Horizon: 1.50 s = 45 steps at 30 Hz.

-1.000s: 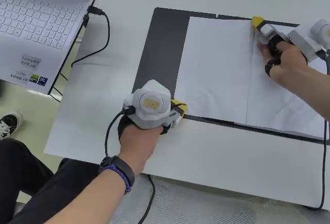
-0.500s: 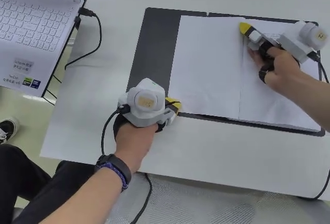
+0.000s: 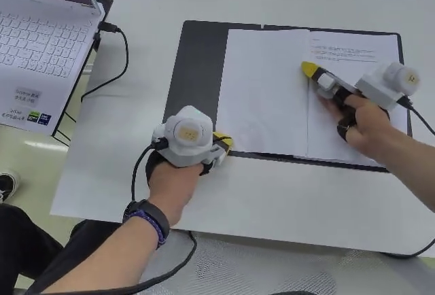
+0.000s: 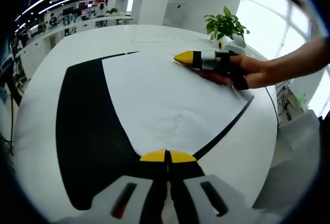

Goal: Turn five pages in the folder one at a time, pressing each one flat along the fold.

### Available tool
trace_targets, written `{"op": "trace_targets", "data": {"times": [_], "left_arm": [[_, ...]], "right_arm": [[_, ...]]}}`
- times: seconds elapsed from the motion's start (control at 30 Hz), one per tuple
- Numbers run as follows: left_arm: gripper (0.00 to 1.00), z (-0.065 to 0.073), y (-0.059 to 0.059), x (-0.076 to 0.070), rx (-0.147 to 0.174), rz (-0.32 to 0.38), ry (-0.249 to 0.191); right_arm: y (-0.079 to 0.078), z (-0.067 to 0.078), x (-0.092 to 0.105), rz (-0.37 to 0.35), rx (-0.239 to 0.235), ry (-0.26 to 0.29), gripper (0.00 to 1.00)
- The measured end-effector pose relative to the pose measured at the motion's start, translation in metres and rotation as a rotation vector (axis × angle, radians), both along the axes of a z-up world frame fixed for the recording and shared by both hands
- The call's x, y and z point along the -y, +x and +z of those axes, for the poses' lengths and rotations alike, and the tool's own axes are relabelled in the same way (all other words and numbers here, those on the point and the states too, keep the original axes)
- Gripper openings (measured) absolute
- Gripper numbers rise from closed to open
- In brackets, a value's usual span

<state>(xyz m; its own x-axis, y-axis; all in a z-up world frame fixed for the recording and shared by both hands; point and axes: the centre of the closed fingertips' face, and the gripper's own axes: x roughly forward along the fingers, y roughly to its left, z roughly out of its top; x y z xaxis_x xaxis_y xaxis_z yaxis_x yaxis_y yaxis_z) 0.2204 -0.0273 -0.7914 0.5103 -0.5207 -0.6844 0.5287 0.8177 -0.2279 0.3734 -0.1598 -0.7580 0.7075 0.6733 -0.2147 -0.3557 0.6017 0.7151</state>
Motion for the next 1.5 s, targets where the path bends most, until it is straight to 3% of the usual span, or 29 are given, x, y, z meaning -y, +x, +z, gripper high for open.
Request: {"op": "trace_targets", "data": {"times": [0.07,0.47,0.93,1.2,1.5], "left_arm": [[0.0,0.0,0.0,0.0,-0.004,-0.006,0.007],[0.0,0.0,0.001,0.001,0.0,-0.003,0.007],[0.0,0.001,0.0,0.002,0.004,-0.005,-0.006],[0.0,0.001,0.0,0.002,0.009,-0.004,-0.015],[0.0,0.002,-0.001,0.002,0.013,-0.005,-0.014]], "right_arm": [[-0.001,-0.003,0.003,0.007,-0.001,0.002,0.0],[-0.072,0.002,-0.004,0.041,-0.003,0.003,0.0],[-0.132,0.0,-0.008,0.073,-0.024,0.012,0.0],[-0.15,-0.001,-0.007,0.07,-0.033,0.014,0.0],[-0.149,-0.008,-0.001,0.071,-0.043,0.018,0.0]]}}
